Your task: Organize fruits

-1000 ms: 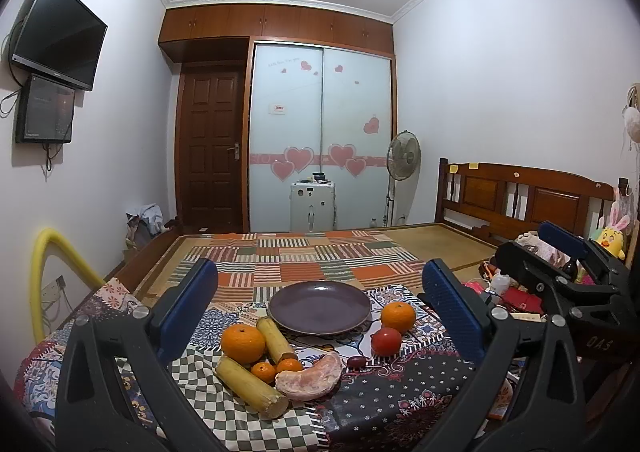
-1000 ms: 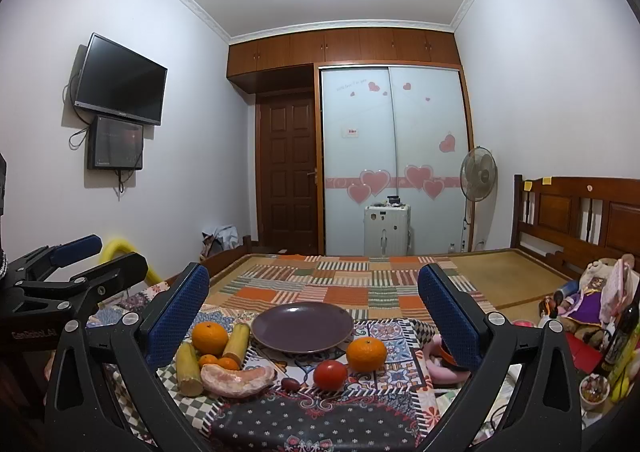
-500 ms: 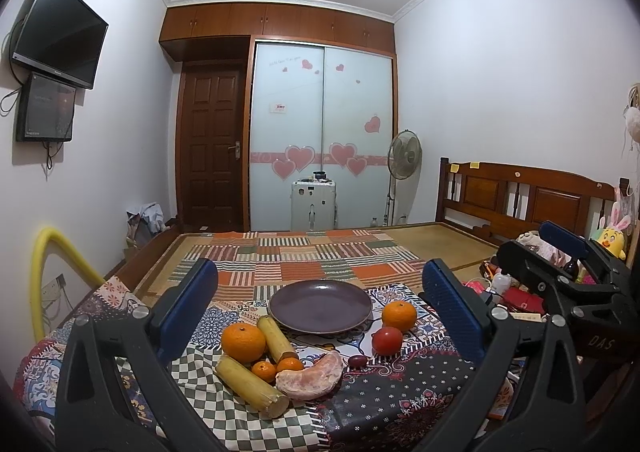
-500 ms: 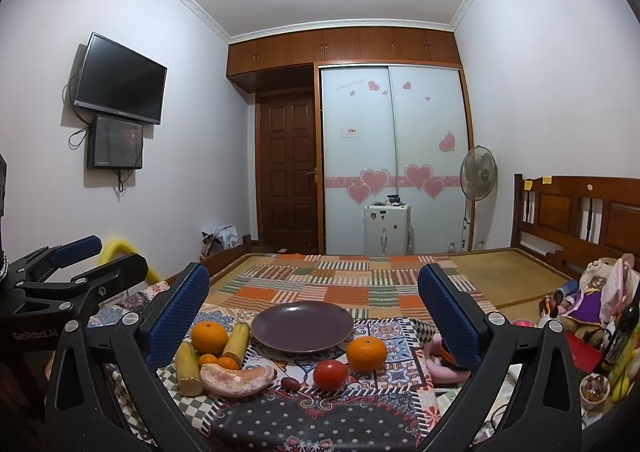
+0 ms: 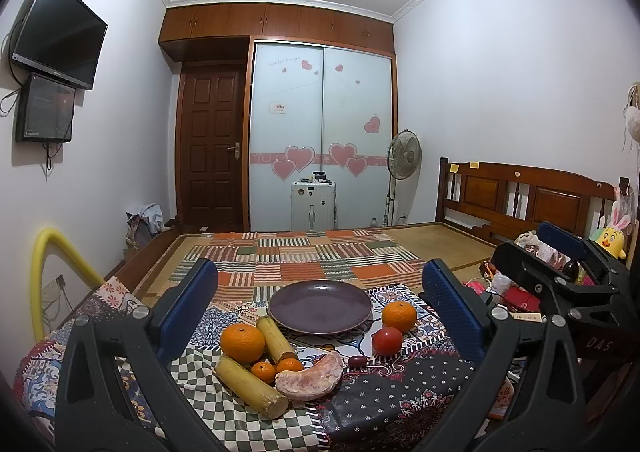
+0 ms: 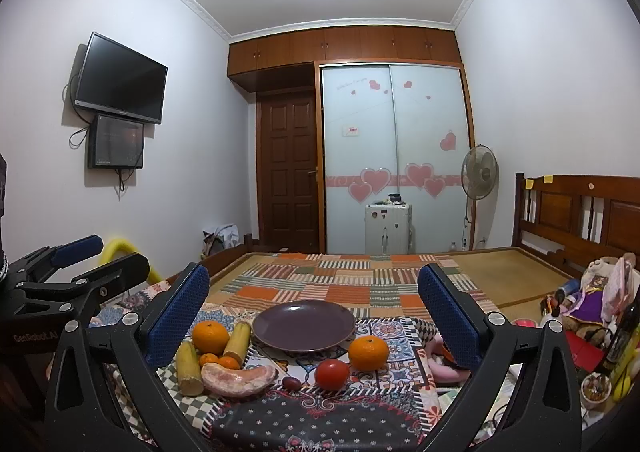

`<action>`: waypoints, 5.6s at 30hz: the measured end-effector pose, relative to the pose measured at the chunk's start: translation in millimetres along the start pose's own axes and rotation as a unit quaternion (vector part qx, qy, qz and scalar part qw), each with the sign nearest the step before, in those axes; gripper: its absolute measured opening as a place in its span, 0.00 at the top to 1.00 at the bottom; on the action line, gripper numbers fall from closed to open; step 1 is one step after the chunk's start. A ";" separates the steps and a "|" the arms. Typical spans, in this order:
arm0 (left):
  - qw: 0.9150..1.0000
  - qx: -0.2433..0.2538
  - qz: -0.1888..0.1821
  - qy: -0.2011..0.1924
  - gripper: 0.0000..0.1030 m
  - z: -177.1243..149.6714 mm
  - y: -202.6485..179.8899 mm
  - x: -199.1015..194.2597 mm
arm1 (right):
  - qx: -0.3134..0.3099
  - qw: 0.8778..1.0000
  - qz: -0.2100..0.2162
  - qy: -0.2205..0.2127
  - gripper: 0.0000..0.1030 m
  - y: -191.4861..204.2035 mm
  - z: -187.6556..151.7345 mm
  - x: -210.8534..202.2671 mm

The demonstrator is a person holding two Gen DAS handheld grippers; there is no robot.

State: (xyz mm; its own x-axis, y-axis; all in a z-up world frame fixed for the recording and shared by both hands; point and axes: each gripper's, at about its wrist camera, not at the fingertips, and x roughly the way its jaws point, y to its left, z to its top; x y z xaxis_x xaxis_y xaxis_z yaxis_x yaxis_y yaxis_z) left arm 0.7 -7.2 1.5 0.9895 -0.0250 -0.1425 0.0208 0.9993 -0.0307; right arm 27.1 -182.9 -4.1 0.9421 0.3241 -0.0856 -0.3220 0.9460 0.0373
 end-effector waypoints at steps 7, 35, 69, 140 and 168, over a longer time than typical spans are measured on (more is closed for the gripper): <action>1.000 -0.006 0.001 0.006 0.00 -1.7 3.5 5.8 | -0.002 1.000 -0.003 0.009 0.00 -0.5 -3.8 7.9; 0.976 0.016 0.038 0.214 0.24 -69.5 78.4 154.6 | -0.029 0.977 -0.029 0.209 0.32 -67.9 -72.7 135.2; 0.942 -0.033 0.010 0.333 0.34 -115.8 120.8 235.5 | -0.007 0.925 0.049 0.377 0.32 -83.9 -100.5 220.5; 0.922 -0.010 -0.018 0.386 0.35 -68.8 70.5 397.0 | -0.019 0.918 0.105 0.382 0.40 -51.4 -84.4 327.6; 0.935 0.003 -0.002 0.354 0.33 -45.6 71.3 363.6 | -0.037 0.929 0.093 0.355 0.35 -58.6 -61.4 291.9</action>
State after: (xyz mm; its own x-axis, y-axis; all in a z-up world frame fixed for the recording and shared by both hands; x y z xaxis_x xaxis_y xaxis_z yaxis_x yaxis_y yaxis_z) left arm 355.4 53.7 -97.7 0.6459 -0.0384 -0.7625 0.0270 0.9993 -0.0275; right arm 315.3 -143.3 -92.4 0.5783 0.3808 -0.7215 -0.5035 0.8624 0.0516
